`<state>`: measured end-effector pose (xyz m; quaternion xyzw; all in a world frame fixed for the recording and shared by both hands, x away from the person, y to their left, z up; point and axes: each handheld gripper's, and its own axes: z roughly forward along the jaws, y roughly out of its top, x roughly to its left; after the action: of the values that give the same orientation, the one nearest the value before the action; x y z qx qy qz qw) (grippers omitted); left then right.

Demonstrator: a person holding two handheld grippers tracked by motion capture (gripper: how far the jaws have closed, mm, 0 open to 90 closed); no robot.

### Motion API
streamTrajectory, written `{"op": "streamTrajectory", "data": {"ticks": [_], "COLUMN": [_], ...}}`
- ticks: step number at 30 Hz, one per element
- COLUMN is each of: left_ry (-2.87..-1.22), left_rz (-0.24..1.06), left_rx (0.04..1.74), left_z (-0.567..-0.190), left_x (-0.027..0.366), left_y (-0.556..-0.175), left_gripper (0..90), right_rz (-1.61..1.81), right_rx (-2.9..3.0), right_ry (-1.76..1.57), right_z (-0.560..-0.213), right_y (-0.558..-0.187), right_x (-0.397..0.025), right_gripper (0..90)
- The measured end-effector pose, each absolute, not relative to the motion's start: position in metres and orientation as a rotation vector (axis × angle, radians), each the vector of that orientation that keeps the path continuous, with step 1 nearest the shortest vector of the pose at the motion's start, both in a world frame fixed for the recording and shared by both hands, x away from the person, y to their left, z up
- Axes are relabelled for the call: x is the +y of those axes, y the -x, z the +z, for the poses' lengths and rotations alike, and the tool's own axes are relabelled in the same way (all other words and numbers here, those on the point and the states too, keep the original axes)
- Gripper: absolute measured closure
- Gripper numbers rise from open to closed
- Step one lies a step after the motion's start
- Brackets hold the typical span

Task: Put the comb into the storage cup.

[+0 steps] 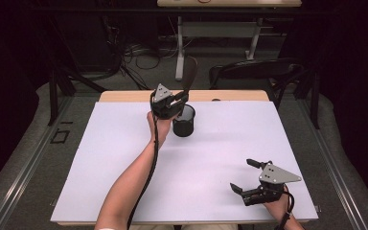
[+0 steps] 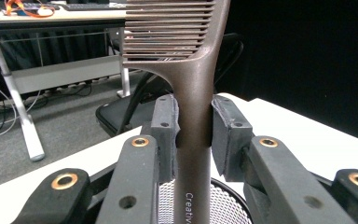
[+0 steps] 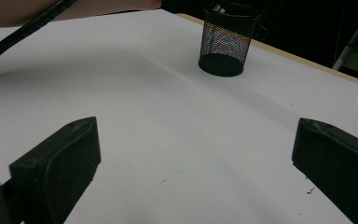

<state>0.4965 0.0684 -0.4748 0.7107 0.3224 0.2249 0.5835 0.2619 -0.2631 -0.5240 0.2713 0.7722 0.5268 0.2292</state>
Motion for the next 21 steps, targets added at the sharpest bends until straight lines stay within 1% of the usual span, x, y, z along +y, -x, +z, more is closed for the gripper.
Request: {"op": "streamTrajectory", "data": {"ticks": [21], "left_ry": [-1.708], "left_rz": [0.524], "left_rx": [0.74], "left_z": [-0.484], "left_x": [0.0653], "left_y": [-0.4974], "left_gripper": [72.5], "right_rz": [1.452], "right_rx": [2.127], "right_ry": [-0.745], "right_z": [-0.524], "right_y": [-0.2617], "right_x": [-0.263], "right_gripper": [0.8]}}
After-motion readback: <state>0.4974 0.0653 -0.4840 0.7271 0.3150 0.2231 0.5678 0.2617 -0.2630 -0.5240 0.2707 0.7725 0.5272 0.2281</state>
